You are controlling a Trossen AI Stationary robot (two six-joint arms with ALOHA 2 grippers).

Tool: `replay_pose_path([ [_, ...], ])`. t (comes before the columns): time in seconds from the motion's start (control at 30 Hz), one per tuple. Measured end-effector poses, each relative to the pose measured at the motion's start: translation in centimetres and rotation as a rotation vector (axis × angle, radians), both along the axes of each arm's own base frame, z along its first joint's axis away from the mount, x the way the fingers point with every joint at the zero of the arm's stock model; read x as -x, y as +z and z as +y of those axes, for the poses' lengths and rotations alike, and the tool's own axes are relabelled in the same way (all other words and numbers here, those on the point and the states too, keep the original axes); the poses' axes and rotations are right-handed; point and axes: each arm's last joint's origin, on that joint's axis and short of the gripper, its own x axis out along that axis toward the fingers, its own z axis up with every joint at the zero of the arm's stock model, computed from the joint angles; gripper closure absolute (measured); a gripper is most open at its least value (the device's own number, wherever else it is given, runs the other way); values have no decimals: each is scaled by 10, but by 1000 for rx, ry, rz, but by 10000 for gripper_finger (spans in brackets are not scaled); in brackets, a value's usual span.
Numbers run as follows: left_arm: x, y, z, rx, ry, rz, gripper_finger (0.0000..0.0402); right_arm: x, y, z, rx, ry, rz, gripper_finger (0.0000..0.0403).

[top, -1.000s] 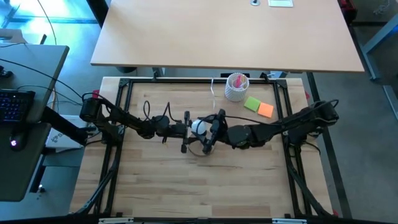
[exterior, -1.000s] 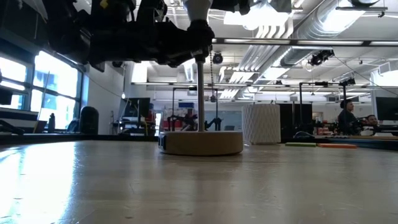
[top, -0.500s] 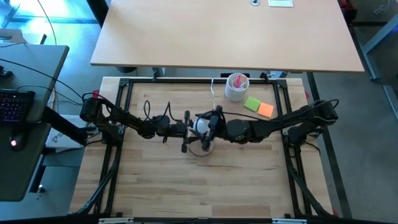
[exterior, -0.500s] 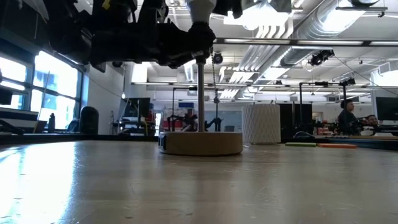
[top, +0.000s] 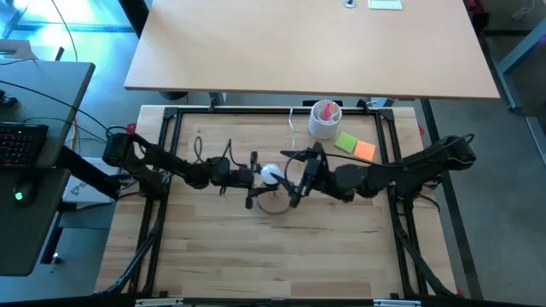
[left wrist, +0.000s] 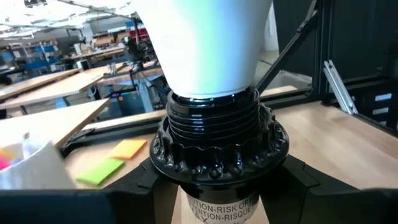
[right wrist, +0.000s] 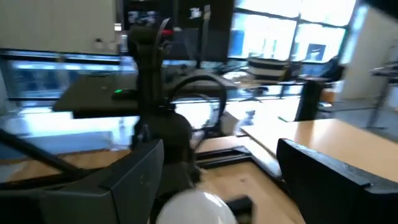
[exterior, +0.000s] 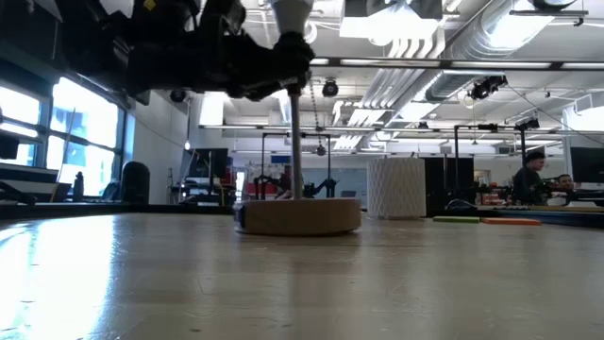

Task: Screw lightbulb
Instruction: Insert the white lightbulb into the desk lamp

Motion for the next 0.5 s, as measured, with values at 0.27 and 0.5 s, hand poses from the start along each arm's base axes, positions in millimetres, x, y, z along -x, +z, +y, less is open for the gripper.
replay_pose_path([
  [0.27, 51, -3, 18, 8, 77, 11, 231, 19, 6, 25, 59, 326, 84, 91],
  [0.5, 63, 1, 20, 47, 56, -3, 231, 7, -4, 27, 63, 585, 92, 91],
])
